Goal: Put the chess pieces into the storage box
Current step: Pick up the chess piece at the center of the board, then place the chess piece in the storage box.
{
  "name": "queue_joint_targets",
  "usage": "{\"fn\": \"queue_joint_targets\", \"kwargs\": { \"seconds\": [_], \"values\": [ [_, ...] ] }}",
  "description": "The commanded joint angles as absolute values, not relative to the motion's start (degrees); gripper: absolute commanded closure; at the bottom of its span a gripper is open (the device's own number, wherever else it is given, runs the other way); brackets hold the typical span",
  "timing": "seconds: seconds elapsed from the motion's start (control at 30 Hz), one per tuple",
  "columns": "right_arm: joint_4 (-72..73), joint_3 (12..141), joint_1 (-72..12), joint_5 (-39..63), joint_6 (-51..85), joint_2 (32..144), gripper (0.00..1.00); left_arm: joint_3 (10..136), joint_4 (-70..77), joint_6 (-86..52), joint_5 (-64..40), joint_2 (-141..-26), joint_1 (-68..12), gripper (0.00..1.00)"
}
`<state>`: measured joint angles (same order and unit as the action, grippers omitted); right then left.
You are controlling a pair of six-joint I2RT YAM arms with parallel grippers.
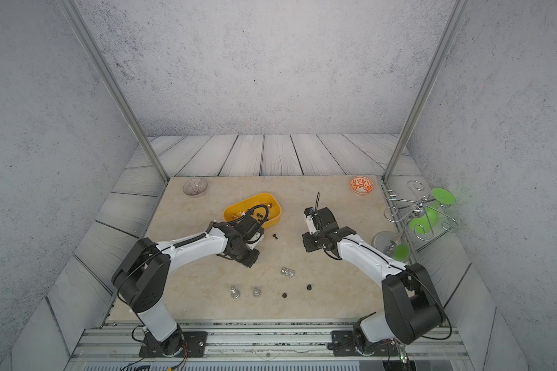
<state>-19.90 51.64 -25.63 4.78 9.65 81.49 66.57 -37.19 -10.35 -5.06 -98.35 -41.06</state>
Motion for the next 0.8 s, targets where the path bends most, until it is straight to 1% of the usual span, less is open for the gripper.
{"fn": "queue_joint_targets", "kwargs": {
  "seconds": [0.0,0.13,0.33,0.57,0.77],
  "values": [
    [-21.0,50.6,-25.3,4.4,10.8,78.8,0.79,71.4,-38.9,-8.9,-2.7,-95.6,-41.2,0.89],
    [-21.1,49.8,-25.4,4.7,11.5,77.7,0.79,77.1,-39.3,-6.3,-1.5,-96.8,-40.1,0.89],
    [-22.3,48.7,-25.4,4.0,11.6,75.5,0.79,86.8,-39.7,-2.7,-1.9,-102.7,-35.6,0.89],
    [-22.9,46.4,-25.4,4.8,13.4,71.7,0.78,98.3,-38.9,-0.2,-2.2,-112.8,-30.8,0.89],
    [-25.3,44.8,-25.4,3.7,13.8,67.8,0.78,108.7,-40.0,0.4,-3.1,-122.9,-28.7,0.89]
  ]
}}
